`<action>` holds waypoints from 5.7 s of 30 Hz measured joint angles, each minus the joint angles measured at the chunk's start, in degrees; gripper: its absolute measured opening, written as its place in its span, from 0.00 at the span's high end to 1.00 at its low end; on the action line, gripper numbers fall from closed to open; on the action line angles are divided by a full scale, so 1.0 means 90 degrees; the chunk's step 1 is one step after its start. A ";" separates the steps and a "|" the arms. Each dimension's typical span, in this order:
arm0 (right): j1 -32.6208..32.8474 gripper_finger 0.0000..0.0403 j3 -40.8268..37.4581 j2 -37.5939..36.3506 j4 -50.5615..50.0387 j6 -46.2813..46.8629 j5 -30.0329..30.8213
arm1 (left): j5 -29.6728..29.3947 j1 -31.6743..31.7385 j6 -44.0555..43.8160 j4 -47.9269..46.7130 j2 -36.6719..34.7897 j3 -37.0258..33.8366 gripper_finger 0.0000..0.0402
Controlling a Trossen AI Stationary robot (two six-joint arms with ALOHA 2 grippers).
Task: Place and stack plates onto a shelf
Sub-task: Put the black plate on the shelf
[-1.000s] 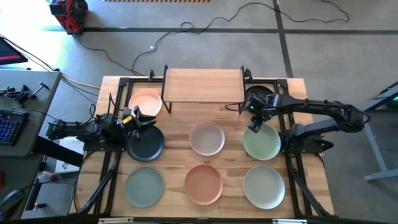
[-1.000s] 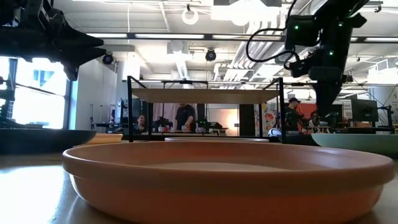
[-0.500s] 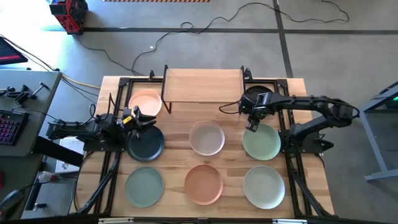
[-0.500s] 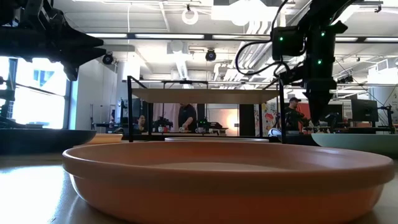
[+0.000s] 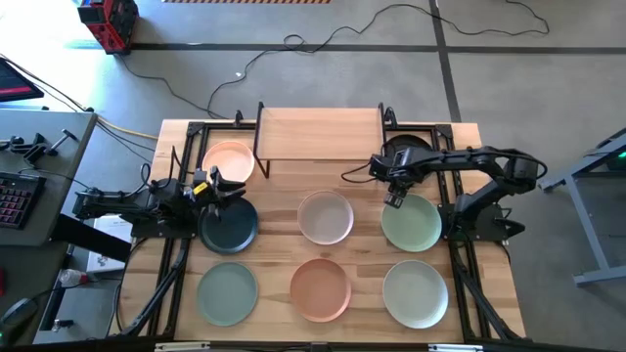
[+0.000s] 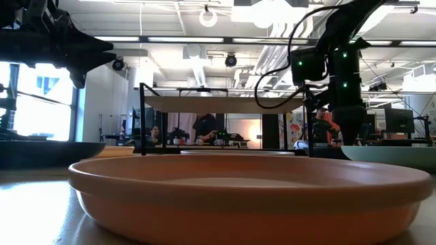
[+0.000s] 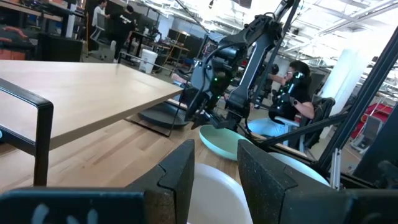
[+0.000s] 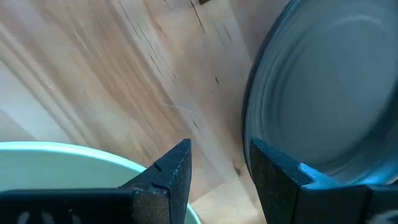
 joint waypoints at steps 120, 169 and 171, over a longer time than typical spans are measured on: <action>-0.2448 0.65 0.0101 -0.0879 -0.0914 0.7144 -0.1200 | -0.0315 0.0004 -0.0157 -0.0041 0.0000 -0.0002 0.73; -0.1541 0.65 0.0002 -0.0882 -0.1002 1.1575 0.0022 | -0.0313 0.0007 -0.0155 -0.0180 0.0000 -0.0002 0.73; -0.1431 0.65 0.0002 -0.0882 -0.1011 1.1858 0.0039 | -0.0313 0.0005 -0.0155 -0.0180 0.0000 -0.0002 0.73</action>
